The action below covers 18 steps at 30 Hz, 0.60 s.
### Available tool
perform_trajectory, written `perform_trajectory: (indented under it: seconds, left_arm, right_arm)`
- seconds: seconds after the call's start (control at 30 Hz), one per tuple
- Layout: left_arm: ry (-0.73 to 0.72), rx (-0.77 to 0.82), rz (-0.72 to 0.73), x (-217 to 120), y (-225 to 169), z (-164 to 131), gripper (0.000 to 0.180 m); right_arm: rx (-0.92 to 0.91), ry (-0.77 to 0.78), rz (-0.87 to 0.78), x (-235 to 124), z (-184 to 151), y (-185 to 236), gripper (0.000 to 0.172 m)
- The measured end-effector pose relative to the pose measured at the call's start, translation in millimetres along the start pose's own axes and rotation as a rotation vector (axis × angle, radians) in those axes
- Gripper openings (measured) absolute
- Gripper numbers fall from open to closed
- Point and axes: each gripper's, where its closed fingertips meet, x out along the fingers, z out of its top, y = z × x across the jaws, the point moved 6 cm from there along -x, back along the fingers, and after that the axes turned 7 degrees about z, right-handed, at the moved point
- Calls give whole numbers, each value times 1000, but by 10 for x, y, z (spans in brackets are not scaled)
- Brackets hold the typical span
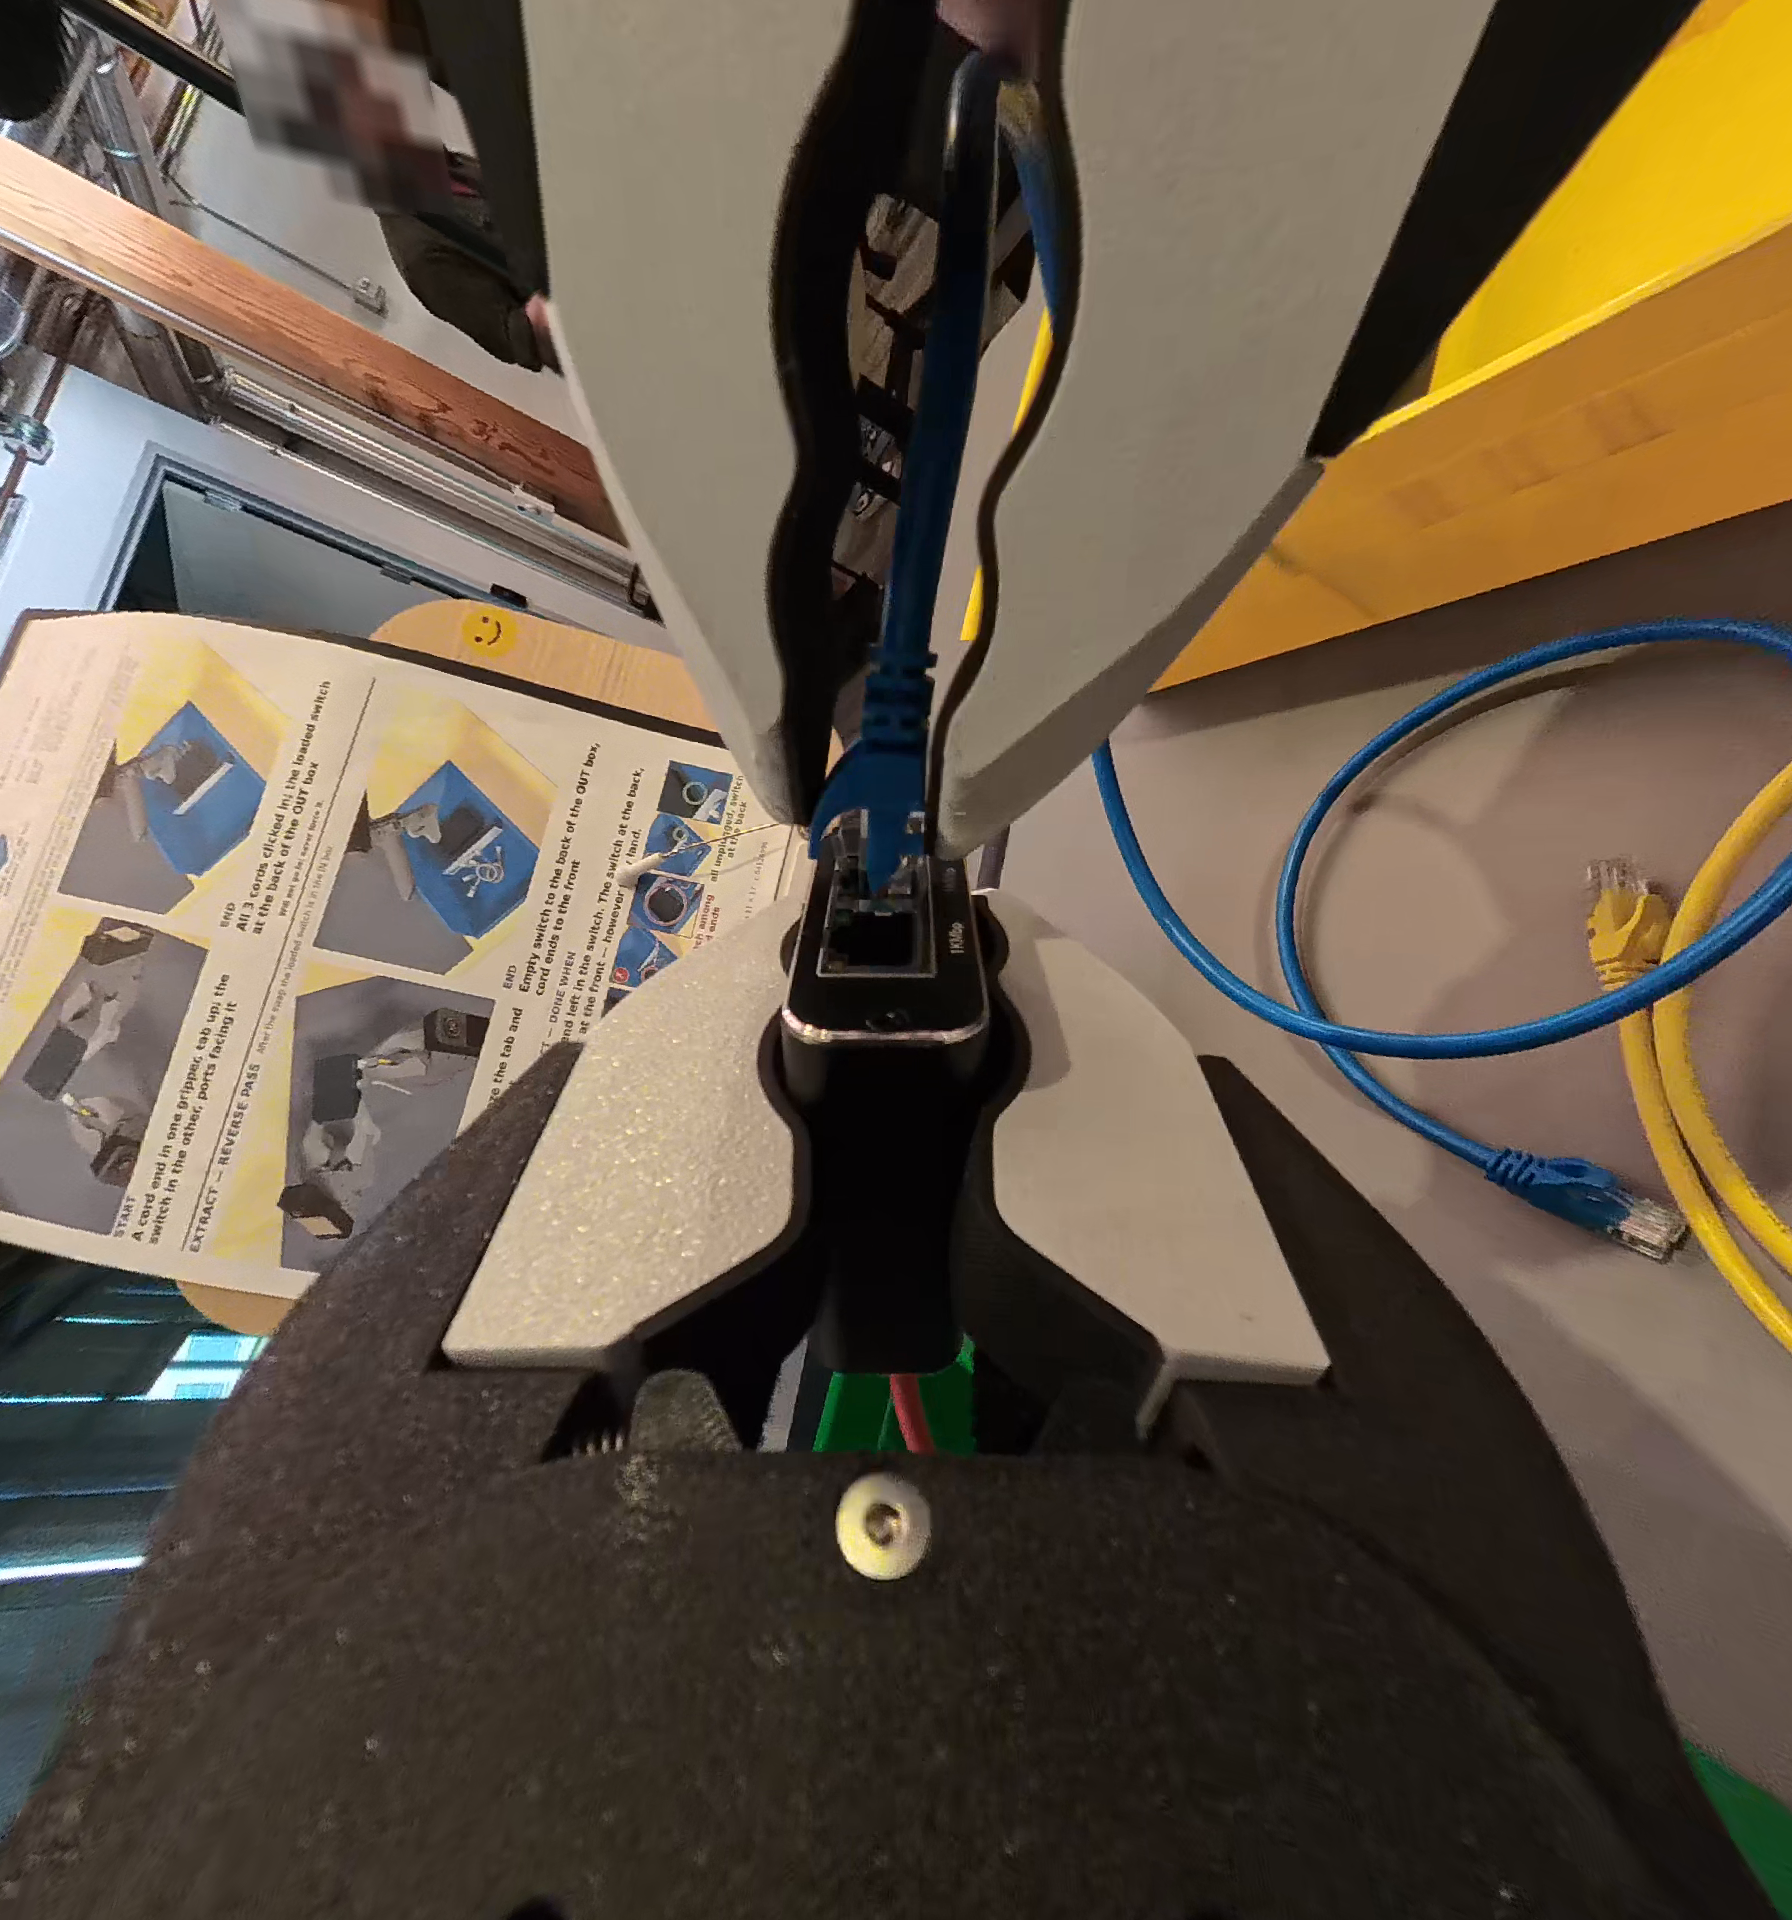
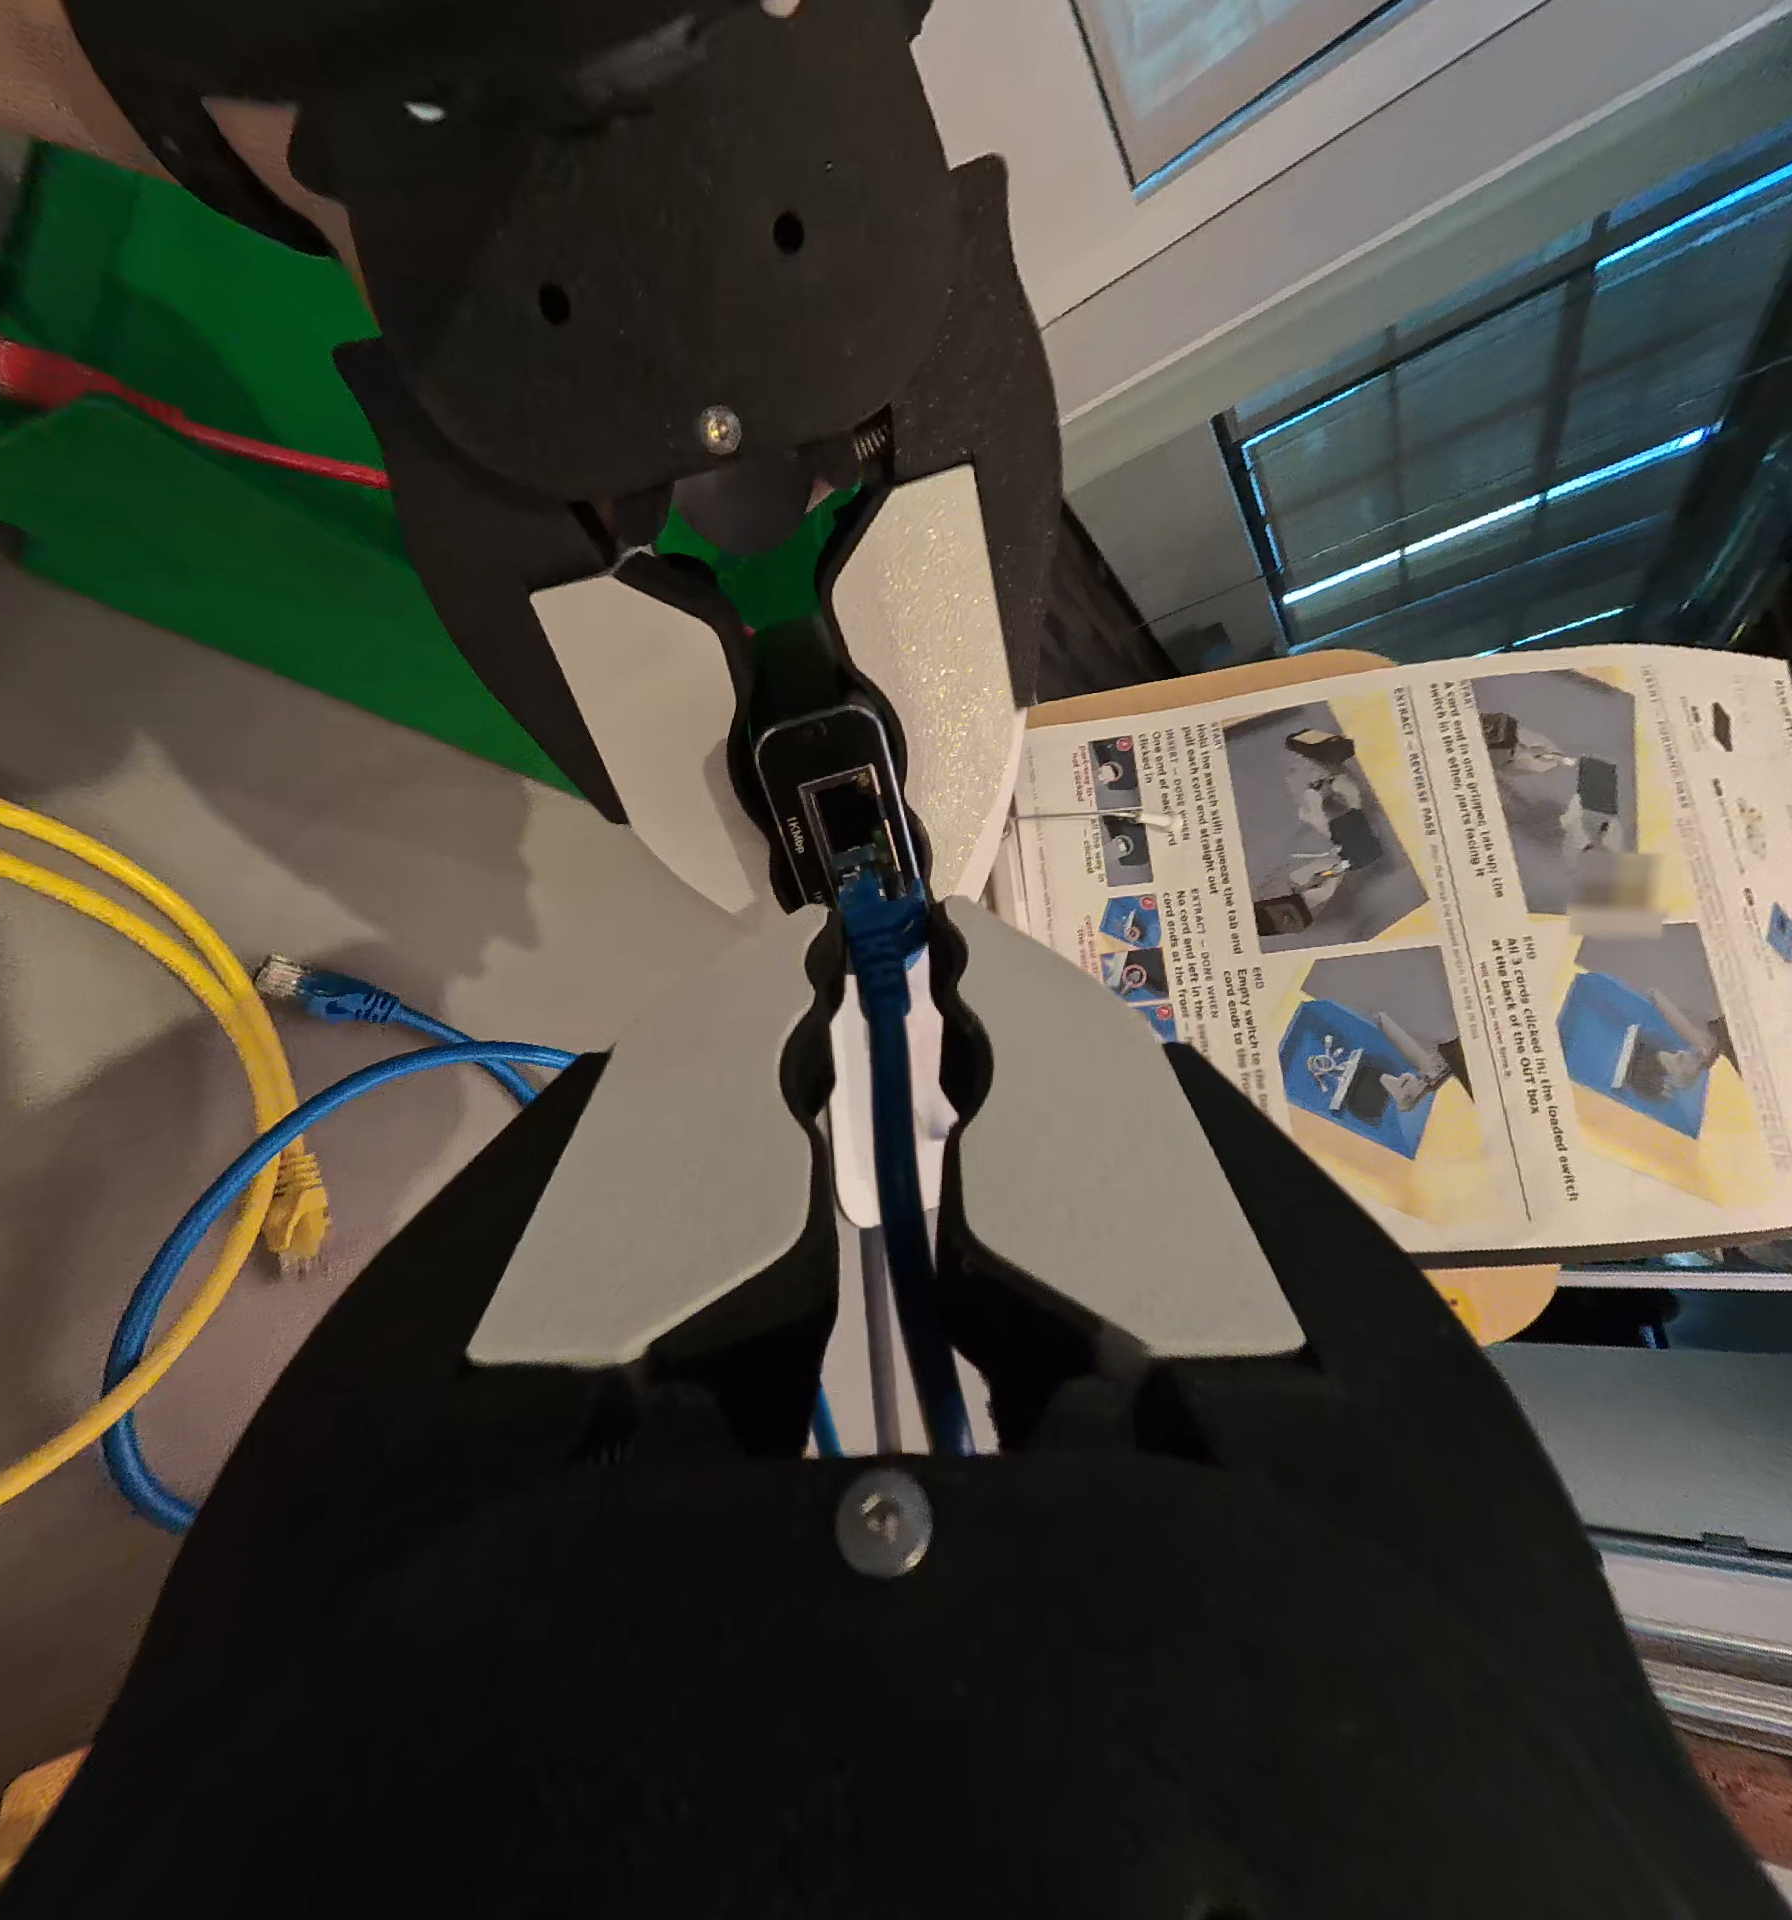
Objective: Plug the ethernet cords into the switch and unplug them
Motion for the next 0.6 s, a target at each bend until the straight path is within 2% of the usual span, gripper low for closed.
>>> perform_trajectory:
  seconds: [0.37,0.6]
  left_arm:
    - [-3,32,46,-94,84,32,26]
    - [-2,104,35,-105,39,55,26]
  right_arm:
    - [-96,-73,-87,-20,74,8,16]
    - [-137,-28,-46,-51,72,70,15]
